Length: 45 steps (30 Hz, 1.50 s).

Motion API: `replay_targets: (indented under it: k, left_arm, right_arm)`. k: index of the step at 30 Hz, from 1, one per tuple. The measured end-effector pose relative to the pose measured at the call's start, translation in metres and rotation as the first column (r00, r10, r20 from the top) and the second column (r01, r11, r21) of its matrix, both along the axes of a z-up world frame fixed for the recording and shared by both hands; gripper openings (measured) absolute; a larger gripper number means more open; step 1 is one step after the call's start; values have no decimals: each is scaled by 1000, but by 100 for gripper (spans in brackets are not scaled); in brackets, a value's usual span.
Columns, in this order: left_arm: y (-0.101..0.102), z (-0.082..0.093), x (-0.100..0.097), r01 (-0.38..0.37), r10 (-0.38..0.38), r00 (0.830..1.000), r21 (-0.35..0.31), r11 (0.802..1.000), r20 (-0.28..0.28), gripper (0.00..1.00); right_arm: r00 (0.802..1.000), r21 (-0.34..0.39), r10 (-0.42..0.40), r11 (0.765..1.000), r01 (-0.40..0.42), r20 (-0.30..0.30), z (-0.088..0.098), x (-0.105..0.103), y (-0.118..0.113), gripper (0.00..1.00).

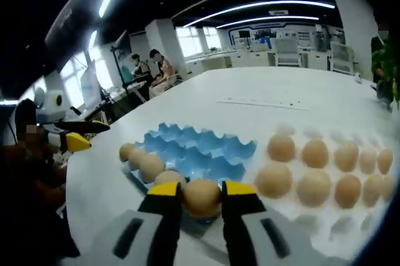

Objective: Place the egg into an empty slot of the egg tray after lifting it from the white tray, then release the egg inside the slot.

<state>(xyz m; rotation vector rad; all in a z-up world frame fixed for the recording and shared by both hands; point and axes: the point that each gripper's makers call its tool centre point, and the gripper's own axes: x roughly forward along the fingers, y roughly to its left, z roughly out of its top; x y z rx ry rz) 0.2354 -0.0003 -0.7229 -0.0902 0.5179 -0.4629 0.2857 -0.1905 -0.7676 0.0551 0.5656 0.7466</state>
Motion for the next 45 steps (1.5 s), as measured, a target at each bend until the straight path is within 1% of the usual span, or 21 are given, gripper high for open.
replay_targets:
  k: [3, 7, 9, 10, 14, 17, 19, 22, 23, 24, 31, 35, 37, 39, 43, 44, 45]
  left_arm:
    - [-1, 0, 0, 6, -6, 1000, 2, 1000, 4, 74]
    - [1, 0, 0, -5, 5, 1000, -4, 1000, -4, 74]
    - [1, 1, 0, 1, -1, 1000, 0, 1000, 4, 74]
    - [1, 1, 0, 2, -2, 1000, 1, 1000, 5, 74]
    - [-1, 1, 0, 6, -6, 1000, 1, 1000, 6, 74]
    - [-2, 2, 0, 12, -12, 1000, 2, 1000, 12, 74]
    - [-4, 2, 0, 17, -17, 1000, 2, 1000, 11, 74]
    - [-5, 2, 0, 21, -21, 1000, 4, 1000, 11, 74]
    - [-5, 2, 0, 22, -22, 1000, 3, 1000, 12, 74]
    - [-5, 1, 0, 22, -22, 1000, 3, 1000, 11, 74]
    - [-2, 2, 0, 15, -15, 1000, 9, 1000, 16, 74]
    - [-2, 1, 1, 15, -15, 1000, 7, 1000, 13, 74]
    - [-3, 2, 1, 20, -20, 1000, 9, 1000, 18, 74]
    - [-5, 2, 1, 25, -25, 1000, 10, 1000, 17, 73]
    - [-5, 2, 1, 26, -26, 1000, 7, 1000, 15, 73]
    - [-6, 2, 1, 28, -28, 1000, 7, 1000, 15, 73]
    - [-6, 2, 1, 29, -29, 999, 8, 1000, 15, 73]
  right_arm:
    - [1000, -13, 12, 1000, -12, -12, -6, -1, 0, 25]
    - [1000, -23, 18, 1000, -18, -13, -10, -2, -2, 25]
    - [1000, 4, 21, 1000, -21, -10, -10, -3, -1, 25]
    - [1000, 7, 16, 1000, -16, -13, -11, -3, -2, 25]
    - [1000, 9, 23, 1000, -23, 16, -10, -3, -2, 26]
    - [1000, 23, 16, 1000, -16, 8, -9, -2, -2, 26]
    - [1000, 9, 24, 1000, -24, 20, -10, -2, -2, 26]
    - [998, -33, 46, 998, -44, 53, -11, -2, -1, 25]
    - [997, -30, 35, 999, -33, 70, -9, 2, -2, 25]
    - [998, -19, 34, 999, -33, 49, -10, 0, -2, 25]
    - [999, -6, 28, 1000, -28, 38, -9, -1, -3, 24]
    - [999, 9, 19, 1000, -19, 41, -4, -2, -7, 24]
    - [999, 34, 4, 999, -5, 38, 2, -1, -10, 24]
    - [999, 42, -20, 999, 18, 43, 5, 2, -16, 24]
    - [998, 47, -41, 998, 39, 46, 8, 4, -22, 24]
    - [997, 61, -67, 996, 64, 45, 12, 7, -28, 24]
    - [996, 56, -75, 996, 73, 47, 12, 8, -30, 24]
